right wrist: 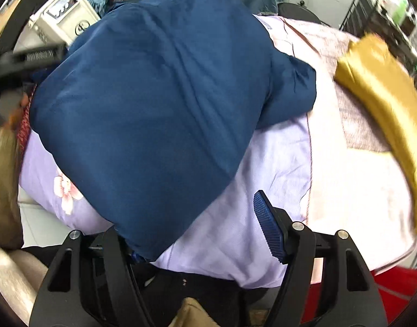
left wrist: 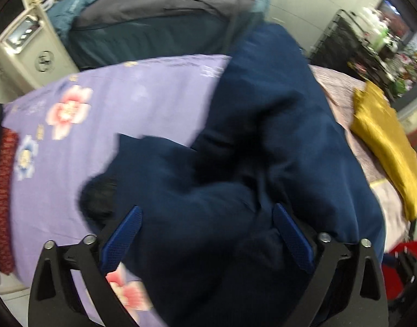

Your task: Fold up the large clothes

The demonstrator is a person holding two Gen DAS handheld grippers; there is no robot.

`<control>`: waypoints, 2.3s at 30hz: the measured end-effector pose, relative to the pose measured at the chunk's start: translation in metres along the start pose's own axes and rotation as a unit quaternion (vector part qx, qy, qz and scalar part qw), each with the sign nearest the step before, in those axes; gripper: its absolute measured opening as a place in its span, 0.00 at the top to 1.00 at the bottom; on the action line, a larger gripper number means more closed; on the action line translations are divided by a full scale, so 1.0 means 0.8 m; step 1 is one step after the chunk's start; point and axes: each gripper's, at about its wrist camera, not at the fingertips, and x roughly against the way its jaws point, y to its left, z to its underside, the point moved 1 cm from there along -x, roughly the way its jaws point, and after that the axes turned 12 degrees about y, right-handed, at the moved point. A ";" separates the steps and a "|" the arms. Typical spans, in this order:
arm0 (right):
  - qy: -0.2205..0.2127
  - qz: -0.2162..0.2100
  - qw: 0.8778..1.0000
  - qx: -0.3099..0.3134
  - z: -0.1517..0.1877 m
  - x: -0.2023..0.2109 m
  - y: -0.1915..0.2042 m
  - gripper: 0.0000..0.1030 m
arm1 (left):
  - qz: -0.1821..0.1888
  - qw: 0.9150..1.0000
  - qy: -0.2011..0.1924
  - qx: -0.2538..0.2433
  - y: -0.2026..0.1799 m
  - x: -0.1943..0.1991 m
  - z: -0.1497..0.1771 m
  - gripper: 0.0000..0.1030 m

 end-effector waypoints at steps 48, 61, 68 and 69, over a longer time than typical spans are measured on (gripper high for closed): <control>-0.096 0.038 0.969 -0.225 -0.004 0.029 -0.121 0.84 | -0.069 0.994 -0.027 -0.079 0.024 0.034 0.057 0.14; -0.008 -0.006 0.887 -0.462 0.228 -0.046 -0.239 0.84 | -0.104 0.972 -0.039 -0.207 -0.071 -0.035 -0.124 0.06; -0.004 0.008 0.906 -0.423 0.204 -0.031 -0.232 0.84 | -0.036 0.976 0.097 -0.193 -0.071 -0.165 -0.174 0.08; -0.001 0.010 0.907 -0.422 0.200 -0.033 -0.233 0.84 | -0.021 0.974 0.113 -0.194 -0.073 -0.177 -0.167 0.15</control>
